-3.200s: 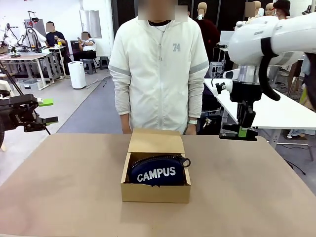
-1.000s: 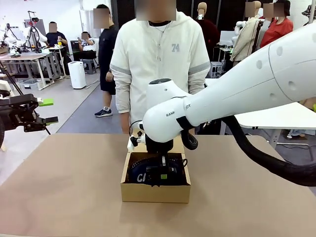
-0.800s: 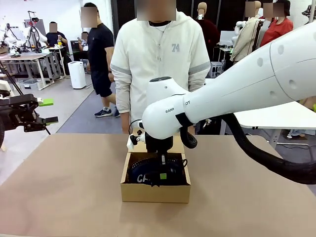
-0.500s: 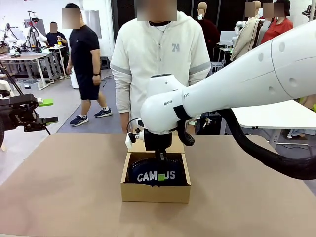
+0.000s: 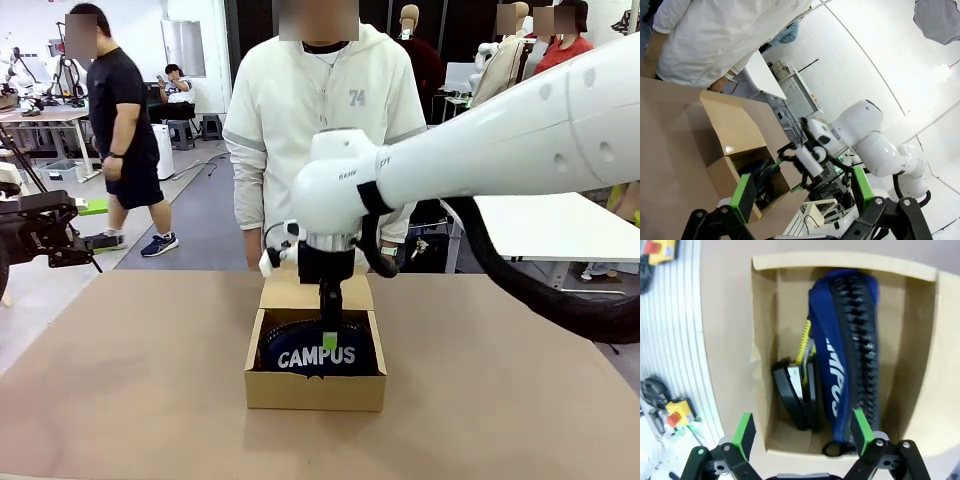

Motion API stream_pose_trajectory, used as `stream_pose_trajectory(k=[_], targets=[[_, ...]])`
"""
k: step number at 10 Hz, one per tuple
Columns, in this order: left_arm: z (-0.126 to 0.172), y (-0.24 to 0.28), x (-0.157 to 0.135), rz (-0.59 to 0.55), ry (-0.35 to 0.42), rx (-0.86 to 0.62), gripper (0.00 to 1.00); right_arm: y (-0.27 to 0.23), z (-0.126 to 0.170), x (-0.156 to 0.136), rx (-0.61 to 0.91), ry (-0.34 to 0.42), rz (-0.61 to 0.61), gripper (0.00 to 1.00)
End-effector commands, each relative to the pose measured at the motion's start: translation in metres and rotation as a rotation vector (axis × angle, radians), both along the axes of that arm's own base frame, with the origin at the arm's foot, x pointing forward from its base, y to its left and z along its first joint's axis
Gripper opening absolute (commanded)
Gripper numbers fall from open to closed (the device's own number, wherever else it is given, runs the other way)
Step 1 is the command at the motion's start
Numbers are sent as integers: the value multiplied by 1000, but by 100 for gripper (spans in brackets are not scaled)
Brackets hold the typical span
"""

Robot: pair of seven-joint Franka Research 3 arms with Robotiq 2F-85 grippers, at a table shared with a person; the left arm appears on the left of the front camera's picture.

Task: Pack the items into the box.
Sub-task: Pick up the item indicated by the person and place it inside the Mailer Box.

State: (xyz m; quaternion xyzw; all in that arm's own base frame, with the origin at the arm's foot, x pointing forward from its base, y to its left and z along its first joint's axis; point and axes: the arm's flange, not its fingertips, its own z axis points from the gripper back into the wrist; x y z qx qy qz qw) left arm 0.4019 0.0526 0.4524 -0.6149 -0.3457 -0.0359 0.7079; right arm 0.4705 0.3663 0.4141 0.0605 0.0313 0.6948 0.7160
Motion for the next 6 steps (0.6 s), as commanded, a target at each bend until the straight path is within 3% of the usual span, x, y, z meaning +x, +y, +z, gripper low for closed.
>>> stream_pose_trajectory(k=[1, 2, 3, 5, 6], targets=[[0, 3, -3, -14, -13, 4, 100, -32, 51, -9, 139, 45, -118, 100], [0, 3, -3, -14, -13, 4, 100, -54, 75, -12, 195, 20, -268, 100], [0, 3, -3, -14, -13, 4, 100, -84, 94, -19, 202, 52, -525, 100], [0, 3, -3, -14, -13, 4, 100, -158, 124, -48, 421, 249, -720, 100], [0, 3, -3, -14, -13, 4, 100, -209, 132, -63, 548, 306, -829, 100]])
